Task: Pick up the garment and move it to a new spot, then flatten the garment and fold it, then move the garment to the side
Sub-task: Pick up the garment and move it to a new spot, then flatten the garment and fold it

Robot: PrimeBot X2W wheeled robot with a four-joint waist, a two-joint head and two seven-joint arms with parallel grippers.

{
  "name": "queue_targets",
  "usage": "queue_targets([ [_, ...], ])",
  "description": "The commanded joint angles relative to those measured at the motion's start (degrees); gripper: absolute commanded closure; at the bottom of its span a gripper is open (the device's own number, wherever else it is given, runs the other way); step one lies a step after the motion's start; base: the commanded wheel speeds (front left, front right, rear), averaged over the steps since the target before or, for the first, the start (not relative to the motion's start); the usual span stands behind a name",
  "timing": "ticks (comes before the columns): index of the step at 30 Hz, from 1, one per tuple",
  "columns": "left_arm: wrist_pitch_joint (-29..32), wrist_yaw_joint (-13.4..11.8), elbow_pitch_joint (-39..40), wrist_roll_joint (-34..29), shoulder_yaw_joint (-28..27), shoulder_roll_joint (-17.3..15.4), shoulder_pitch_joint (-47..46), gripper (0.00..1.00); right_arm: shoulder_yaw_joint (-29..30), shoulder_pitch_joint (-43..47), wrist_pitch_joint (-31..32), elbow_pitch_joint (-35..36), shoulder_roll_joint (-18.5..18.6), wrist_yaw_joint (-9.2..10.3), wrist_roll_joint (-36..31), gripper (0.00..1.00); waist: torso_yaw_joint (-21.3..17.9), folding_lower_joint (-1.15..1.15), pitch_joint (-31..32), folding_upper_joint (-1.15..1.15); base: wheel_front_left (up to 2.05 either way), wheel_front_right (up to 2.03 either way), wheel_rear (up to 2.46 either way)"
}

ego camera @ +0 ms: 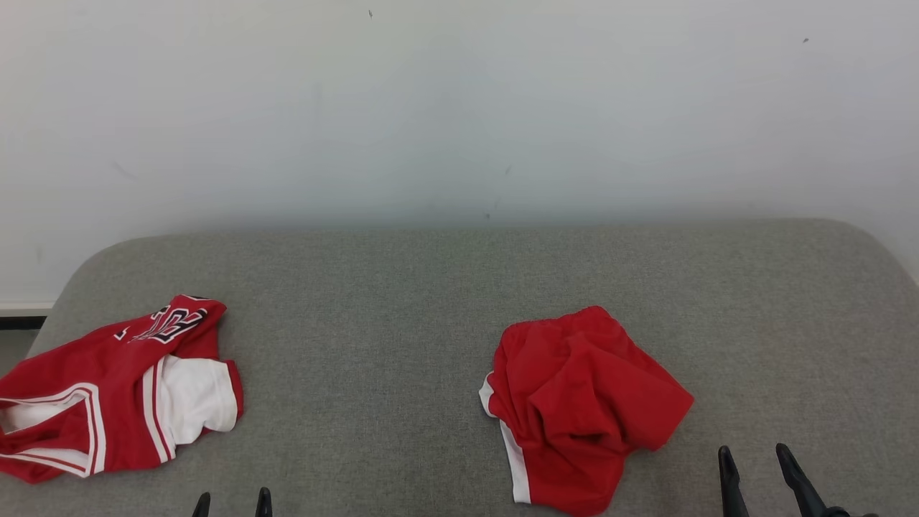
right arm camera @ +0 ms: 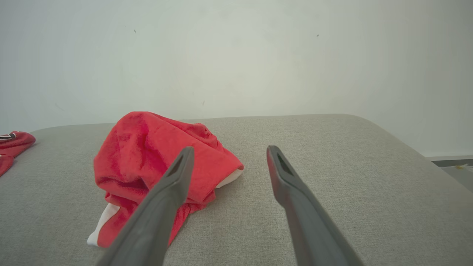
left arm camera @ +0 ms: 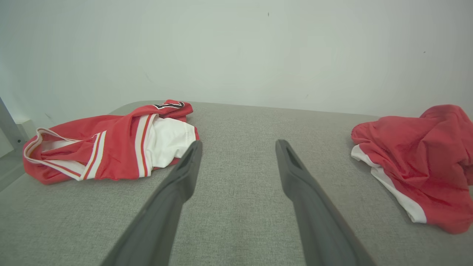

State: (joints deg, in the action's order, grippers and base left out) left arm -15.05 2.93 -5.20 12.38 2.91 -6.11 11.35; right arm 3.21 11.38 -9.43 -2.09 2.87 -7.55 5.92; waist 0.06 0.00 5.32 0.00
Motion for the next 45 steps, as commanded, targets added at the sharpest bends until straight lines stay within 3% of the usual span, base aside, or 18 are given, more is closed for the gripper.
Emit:
queue_targets([
  [1, -0.2, 0.5, -0.3, -0.7, -0.6, 0.4, 0.7, 0.00, 0.0, 0.9, -0.3, -0.2, 0.0, 0.12, 0.0, 0.00, 0.0, 0.00, 0.1, 0.00, 0.00, 0.00, 0.00],
  [11, -0.2, 2.4, -2.7, -1.4, -2.7, 1.9, 1.0, 0.00, -0.3, 0.5, -0.5, -1.3, 0.0, 0.12, 0.4, 0.00, -0.4, 0.00, 0.2, 0.00, 0.00, 0.00, 0.00],
  [32, -0.2, 3.6, -3.6, -2.9, -4.6, 2.9, 0.3, 0.00, -1.0, 0.1, 0.2, -1.0, 0.0, 0.12, 1.7, 0.00, -1.7, 0.00, -0.4, 0.00, 0.00, 0.00, 0.00],
  [40, -0.2, 4.1, -5.0, -2.3, -5.2, 2.9, -0.2, 0.00, -1.7, -0.6, 0.2, -1.0, 0.0, 0.12, 2.1, 0.00, -4.0, 0.00, -0.9, 0.00, 0.00, 0.00, 0.00],
  [45, 0.7, 4.1, -6.5, -0.6, -4.5, 2.2, -3.5, 0.00, -2.7, -1.7, 0.1, -0.8, 0.0, 0.12, 2.0, 0.00, -7.5, 0.00, -1.8, 0.00, 0.00, 0.00, 0.00],
])
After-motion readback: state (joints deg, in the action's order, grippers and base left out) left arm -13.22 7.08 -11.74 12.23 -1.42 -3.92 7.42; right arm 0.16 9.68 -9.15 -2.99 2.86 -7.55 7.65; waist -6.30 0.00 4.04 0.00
